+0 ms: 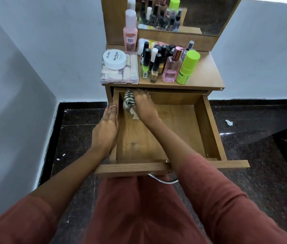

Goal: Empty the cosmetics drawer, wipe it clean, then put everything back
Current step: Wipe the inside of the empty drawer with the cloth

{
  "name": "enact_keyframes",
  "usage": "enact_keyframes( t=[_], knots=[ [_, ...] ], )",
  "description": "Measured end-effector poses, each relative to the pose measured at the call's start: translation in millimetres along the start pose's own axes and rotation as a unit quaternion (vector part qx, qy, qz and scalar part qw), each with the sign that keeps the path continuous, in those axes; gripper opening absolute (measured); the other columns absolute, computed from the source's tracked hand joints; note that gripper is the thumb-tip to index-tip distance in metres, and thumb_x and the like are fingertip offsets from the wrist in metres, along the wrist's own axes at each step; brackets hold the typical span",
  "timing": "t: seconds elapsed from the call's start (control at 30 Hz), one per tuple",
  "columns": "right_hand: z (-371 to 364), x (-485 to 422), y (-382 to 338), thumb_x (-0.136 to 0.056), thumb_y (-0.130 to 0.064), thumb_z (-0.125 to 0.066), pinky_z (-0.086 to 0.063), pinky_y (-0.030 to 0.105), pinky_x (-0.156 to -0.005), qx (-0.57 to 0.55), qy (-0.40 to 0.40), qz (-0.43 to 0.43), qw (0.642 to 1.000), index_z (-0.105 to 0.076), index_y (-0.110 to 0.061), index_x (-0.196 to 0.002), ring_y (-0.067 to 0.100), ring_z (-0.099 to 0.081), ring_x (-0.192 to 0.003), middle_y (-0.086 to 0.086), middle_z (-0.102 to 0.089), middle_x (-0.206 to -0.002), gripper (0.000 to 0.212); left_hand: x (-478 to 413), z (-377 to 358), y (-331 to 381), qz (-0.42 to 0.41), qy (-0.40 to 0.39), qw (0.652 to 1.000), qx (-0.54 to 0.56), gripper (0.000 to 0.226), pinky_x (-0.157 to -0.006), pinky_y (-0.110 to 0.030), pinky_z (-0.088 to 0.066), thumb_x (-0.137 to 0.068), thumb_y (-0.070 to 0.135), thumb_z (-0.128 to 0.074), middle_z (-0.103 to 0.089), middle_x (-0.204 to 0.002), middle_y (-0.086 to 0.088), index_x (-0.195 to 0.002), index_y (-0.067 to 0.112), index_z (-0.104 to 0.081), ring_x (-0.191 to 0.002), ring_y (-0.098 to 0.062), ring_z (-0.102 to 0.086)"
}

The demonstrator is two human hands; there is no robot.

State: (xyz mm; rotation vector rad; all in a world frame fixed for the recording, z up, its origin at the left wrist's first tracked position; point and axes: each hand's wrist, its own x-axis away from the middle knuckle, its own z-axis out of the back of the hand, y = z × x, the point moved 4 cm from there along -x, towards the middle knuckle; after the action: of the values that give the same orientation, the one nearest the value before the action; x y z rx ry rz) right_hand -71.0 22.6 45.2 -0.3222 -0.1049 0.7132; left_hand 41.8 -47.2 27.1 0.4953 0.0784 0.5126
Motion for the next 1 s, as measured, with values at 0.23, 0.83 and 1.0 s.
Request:
enact_keyframes(
  t=[0.23,0.83,1.0],
  knots=[
    [16.9,6.1,33.5,-0.088,0.004,-0.047,-0.037,0.033,-0.103,-0.031,0.071,-0.097,0.992,-0.045,0.003,-0.124,0.031,-0.048,-0.119,0.021,-0.051,-0.127,0.037,0.8,1.5,1.5,-0.006,0.01,1.0,0.008,0.044,-0.093,-0.042,-0.045,-0.1,0.017,-0.026,-0.026,-0.152,-0.009,-0.143,0.011,-0.027,-0.133,-0.025,-0.039],
    [2.9,-26.8,-15.8,-0.084,-0.004,-0.046,-0.039,0.041,-0.106,-0.119,-0.123,0.099,0.98,-0.046,-0.013,-0.133,0.024,-0.046,-0.128,0.009,-0.05,-0.138,0.05,-2.4,-1.4,-1.1,-0.017,0.015,1.0,0.003,0.044,-0.1,-0.04,-0.041,-0.1,0.017,-0.026,-0.025,-0.152,-0.007,-0.144,0.01,-0.023,-0.14,-0.018,-0.026],
    [1.1,-26.2,-18.9,-0.082,0.002,-0.044,-0.041,0.029,-0.099,-0.115,-0.119,0.095,0.982,-0.043,-0.01,-0.136,0.015,-0.055,-0.116,0.009,-0.045,-0.142,0.055,-1.2,-0.5,-0.9,-0.019,0.02,1.0,0.002,0.044,-0.101,-0.039,-0.039,-0.1,0.018,-0.026,-0.026,-0.152,-0.008,-0.144,0.01,-0.024,-0.14,-0.019,-0.027]
  ],
)
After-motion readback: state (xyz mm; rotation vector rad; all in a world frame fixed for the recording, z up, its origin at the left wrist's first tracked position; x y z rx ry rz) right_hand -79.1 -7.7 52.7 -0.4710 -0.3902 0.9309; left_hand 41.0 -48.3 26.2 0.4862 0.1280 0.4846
